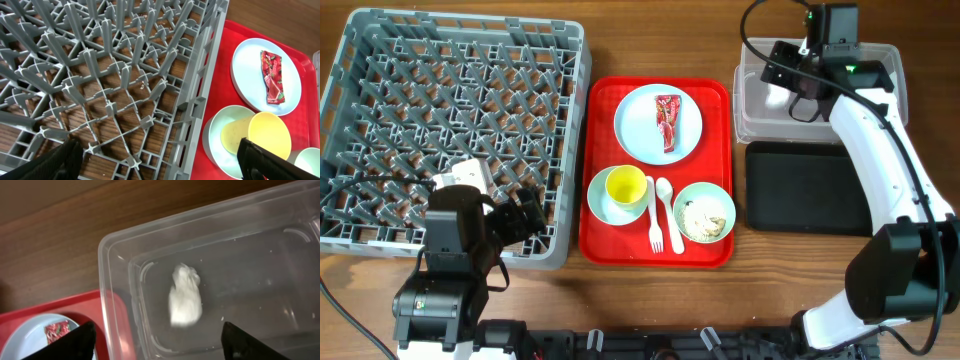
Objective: Sort waste into correct bins and load items into the dishwasher rack
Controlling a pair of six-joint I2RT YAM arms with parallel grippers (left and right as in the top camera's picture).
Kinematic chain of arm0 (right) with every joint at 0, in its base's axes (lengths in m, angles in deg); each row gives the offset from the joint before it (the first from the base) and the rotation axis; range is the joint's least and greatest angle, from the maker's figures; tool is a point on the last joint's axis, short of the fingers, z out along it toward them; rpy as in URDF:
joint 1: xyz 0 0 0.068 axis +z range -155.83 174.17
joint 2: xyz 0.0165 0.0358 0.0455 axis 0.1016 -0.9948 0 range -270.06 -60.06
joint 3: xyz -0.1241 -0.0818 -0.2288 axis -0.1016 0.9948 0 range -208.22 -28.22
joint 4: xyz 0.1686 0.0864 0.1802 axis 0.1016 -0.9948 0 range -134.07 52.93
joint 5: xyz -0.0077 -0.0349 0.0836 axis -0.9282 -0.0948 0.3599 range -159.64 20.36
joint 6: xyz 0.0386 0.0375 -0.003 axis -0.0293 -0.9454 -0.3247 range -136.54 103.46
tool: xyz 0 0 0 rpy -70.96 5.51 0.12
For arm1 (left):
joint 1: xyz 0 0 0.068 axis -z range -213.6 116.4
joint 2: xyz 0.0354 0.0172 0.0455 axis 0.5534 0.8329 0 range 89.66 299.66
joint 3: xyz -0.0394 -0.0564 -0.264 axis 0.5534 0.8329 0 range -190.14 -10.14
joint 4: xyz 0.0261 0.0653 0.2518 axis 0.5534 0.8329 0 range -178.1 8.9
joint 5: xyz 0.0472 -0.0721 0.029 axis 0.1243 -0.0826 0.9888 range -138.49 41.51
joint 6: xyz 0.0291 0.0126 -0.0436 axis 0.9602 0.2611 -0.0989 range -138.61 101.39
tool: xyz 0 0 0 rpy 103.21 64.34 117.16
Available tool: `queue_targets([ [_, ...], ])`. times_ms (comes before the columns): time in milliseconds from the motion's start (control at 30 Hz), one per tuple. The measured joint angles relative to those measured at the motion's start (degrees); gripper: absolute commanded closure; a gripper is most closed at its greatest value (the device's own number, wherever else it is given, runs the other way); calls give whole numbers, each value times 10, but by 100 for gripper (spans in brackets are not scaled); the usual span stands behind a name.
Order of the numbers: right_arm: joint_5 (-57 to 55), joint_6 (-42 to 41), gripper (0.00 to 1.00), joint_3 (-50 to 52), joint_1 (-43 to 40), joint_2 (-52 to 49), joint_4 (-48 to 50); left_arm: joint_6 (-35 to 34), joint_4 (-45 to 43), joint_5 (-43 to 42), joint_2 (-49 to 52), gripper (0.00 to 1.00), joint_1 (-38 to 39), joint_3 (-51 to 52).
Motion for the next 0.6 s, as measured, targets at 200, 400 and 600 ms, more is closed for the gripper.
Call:
queue_targets([
  [200,115,17,18,0,45,11,13,0,0,0,0,0,0,0],
  [400,97,-2,32,0,214,-53,3,0,0,0,0,0,0,0],
  [600,70,-69,69,1,243,-203,4,0,0,0,0,0,0,0],
])
